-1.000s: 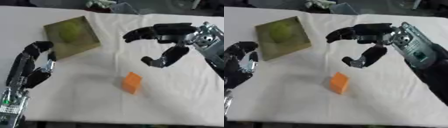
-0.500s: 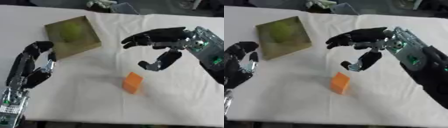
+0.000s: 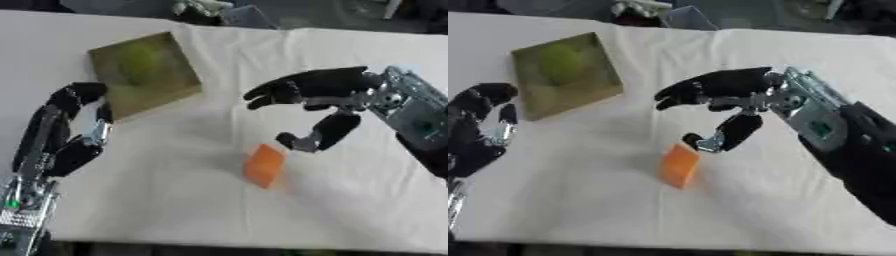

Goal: Pick up objects on the table and place them in the box.

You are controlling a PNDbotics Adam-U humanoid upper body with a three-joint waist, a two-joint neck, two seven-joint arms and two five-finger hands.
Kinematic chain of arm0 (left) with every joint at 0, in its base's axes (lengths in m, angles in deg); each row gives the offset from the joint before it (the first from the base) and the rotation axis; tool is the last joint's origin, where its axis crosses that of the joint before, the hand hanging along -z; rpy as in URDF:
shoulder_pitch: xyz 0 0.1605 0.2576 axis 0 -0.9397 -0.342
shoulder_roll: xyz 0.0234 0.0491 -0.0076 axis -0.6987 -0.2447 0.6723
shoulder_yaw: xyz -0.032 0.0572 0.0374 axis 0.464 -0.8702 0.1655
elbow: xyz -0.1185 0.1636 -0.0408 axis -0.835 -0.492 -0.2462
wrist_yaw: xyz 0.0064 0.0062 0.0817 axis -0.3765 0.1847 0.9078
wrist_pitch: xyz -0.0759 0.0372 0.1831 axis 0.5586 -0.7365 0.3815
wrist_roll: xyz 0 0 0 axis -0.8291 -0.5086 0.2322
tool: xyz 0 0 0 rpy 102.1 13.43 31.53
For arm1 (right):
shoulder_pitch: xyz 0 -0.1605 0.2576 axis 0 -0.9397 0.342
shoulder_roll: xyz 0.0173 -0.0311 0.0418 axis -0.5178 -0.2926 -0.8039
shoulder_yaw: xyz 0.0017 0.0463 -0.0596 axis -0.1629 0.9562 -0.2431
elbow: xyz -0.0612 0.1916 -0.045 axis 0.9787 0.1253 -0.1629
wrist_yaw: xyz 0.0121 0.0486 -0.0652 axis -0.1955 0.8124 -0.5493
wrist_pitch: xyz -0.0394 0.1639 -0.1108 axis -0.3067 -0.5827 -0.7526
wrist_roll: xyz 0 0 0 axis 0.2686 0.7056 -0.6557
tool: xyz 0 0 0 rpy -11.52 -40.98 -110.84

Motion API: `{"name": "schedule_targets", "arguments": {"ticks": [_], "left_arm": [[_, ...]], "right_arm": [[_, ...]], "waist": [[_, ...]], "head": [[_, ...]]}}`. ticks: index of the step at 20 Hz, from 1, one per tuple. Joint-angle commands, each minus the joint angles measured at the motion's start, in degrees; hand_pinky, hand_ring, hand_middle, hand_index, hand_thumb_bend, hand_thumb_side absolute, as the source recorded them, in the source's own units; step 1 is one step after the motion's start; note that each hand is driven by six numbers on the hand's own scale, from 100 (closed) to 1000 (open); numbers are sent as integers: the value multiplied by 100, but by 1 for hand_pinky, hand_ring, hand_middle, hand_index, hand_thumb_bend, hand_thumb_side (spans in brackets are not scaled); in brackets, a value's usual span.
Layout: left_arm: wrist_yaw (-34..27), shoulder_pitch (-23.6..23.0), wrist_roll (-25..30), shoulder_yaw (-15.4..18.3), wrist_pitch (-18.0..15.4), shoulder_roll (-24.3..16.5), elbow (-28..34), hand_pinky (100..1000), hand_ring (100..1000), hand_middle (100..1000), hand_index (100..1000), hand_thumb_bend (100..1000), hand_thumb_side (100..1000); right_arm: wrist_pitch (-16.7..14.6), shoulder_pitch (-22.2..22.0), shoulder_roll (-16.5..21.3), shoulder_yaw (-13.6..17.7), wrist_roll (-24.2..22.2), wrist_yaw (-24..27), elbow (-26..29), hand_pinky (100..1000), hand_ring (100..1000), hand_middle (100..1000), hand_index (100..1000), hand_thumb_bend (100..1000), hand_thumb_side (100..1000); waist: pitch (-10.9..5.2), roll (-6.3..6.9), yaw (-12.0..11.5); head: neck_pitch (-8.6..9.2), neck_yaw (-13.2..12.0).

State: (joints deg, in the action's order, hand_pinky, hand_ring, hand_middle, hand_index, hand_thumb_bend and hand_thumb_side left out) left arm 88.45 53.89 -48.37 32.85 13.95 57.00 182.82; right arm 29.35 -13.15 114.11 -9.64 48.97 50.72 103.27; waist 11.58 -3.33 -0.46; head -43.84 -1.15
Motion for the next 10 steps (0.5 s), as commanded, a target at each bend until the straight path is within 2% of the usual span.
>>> {"name": "schedule_targets", "arguments": {"ticks": [1,10], "left_arm": [[26,33,16,15,-10,-139,60,868,789,683,770,134,302],[40,10,18,20,-8,-148,47,869,789,683,770,131,305]], "right_arm": [[-947,35,192,10,-916,-54,98,959,1000,1000,1000,100,687],[-1061,-192,312,-2,-929,-211,214,961,1000,1000,1000,100,703]], "waist": [[-91,2,8],[-97,-42,28]], "head": [[-28,-23],[-28,-60]]}}
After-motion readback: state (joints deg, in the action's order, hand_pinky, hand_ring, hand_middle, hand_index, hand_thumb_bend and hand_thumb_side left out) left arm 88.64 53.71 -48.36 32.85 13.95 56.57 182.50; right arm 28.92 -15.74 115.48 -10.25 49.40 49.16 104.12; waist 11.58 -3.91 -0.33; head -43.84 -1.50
